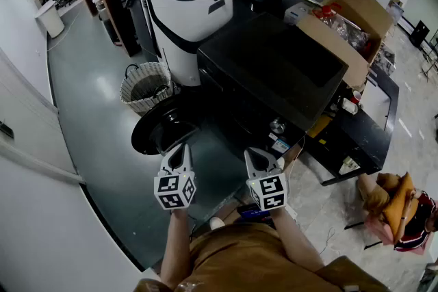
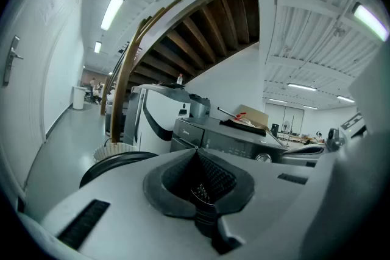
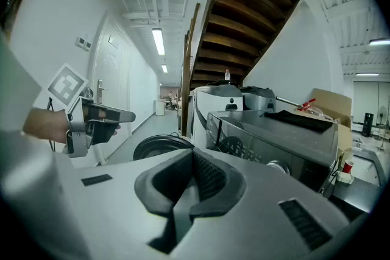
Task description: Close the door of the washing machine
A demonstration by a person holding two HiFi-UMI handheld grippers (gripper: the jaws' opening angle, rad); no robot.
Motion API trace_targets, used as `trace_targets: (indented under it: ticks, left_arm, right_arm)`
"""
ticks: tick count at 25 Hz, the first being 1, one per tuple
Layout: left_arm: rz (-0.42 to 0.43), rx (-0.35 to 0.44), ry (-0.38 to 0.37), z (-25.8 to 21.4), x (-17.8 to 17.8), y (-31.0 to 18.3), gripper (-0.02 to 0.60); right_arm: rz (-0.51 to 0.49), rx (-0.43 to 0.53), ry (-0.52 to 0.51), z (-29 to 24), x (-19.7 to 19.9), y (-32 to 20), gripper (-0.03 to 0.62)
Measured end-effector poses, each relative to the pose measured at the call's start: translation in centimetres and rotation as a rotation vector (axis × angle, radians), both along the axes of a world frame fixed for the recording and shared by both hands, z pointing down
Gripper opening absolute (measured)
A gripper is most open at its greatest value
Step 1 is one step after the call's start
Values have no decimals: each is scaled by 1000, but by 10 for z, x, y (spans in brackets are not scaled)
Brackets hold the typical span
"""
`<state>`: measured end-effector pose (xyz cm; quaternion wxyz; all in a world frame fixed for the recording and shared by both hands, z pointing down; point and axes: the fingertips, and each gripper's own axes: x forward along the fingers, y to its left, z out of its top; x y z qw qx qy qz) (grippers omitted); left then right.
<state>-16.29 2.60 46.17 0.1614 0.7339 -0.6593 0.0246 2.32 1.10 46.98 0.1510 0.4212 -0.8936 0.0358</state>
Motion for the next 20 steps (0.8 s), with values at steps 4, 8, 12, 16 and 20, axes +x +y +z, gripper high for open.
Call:
trace_targets:
  ticks: [4, 8, 12, 16, 20]
  left_arm:
    - [-2, -1, 0, 1, -1, -1, 25]
    - [-8, -4, 1, 6, -4, -3, 25]
    - [-24, -12, 5, 12, -9, -3, 26]
    - [-44, -21, 14, 16, -18, -5, 26]
    - [-58, -31, 17, 24, -26, -11, 26]
  right_arm:
    - [-3, 0, -3, 0, -1, -1, 11]
    - [-6, -2, -1, 4, -2, -3, 11]
    - [-6, -15, 0, 10, -2, -5, 11]
    - [-5, -33, 9, 15, -5, -9, 11]
    - [-16, -59, 1, 22, -10, -15, 11]
